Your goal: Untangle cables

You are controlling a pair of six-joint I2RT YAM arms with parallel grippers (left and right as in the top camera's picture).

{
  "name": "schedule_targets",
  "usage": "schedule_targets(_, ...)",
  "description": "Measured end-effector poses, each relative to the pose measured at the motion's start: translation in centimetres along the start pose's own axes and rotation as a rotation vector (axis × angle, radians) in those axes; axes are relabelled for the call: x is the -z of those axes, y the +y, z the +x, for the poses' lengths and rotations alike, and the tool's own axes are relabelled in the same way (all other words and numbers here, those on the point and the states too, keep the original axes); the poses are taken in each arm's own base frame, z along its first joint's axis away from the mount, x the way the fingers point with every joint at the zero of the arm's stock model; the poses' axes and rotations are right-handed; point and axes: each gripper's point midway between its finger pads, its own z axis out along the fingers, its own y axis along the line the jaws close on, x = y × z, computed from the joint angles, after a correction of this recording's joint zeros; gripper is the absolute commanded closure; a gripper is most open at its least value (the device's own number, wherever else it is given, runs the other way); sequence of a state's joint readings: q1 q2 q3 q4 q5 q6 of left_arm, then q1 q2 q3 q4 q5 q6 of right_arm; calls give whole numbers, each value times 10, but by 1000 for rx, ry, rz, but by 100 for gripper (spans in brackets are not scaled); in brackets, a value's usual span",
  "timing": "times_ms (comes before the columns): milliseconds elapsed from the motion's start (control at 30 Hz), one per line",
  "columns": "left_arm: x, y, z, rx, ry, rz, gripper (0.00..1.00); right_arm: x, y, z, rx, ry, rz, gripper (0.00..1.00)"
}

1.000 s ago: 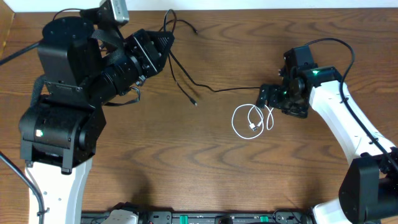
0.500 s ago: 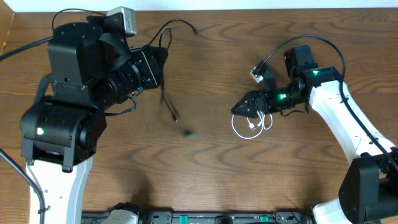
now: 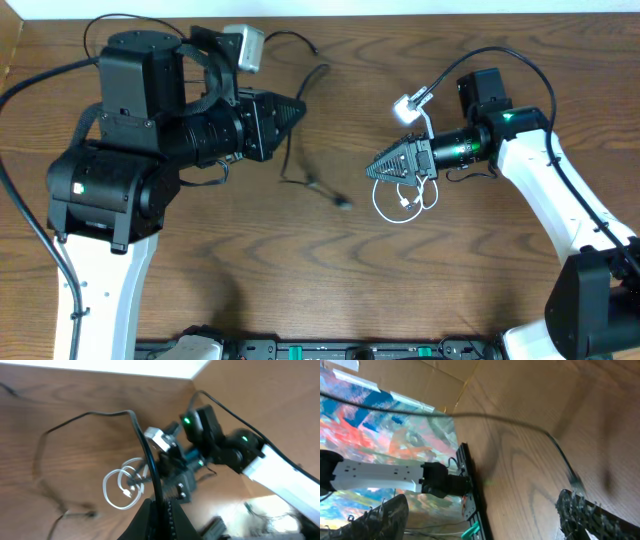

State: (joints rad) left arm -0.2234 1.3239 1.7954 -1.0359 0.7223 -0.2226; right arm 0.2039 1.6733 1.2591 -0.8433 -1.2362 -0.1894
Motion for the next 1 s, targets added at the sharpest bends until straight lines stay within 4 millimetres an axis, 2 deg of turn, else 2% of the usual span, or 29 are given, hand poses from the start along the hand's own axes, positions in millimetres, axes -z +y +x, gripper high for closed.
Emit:
schedule_targets(100, 0, -5, 6, 6, 26, 34, 93, 4, 1, -1, 31, -2, 55, 7)
schedule_targets(200, 0, -8, 10, 40, 46, 51, 93, 14, 10, -5, 106, -23, 152, 6)
schedule_targets(300, 1, -9, 16, 74, 70, 53, 93, 33, 34, -15, 229, -85, 271, 1)
schedule_targets(467, -4, -19, 27, 82, 118, 80, 93, 61, 79, -23, 397, -185, 390, 1)
schedule_targets(567, -10, -28, 34, 76, 150, 106, 93, 70, 99, -23, 490, -218, 426, 1)
schedule_targets(667, -17, -36, 40, 81, 180, 125, 93, 69, 110, -21, 553, -219, 434, 6)
schedule_targets(767, -22, -43, 45, 79, 208, 143, 92, 65, 110, -21, 577, -207, 438, 12)
schedule_targets(1000, -26, -60, 57, 93, 253, 174, 92, 57, 111, -27, 611, -205, 436, 16)
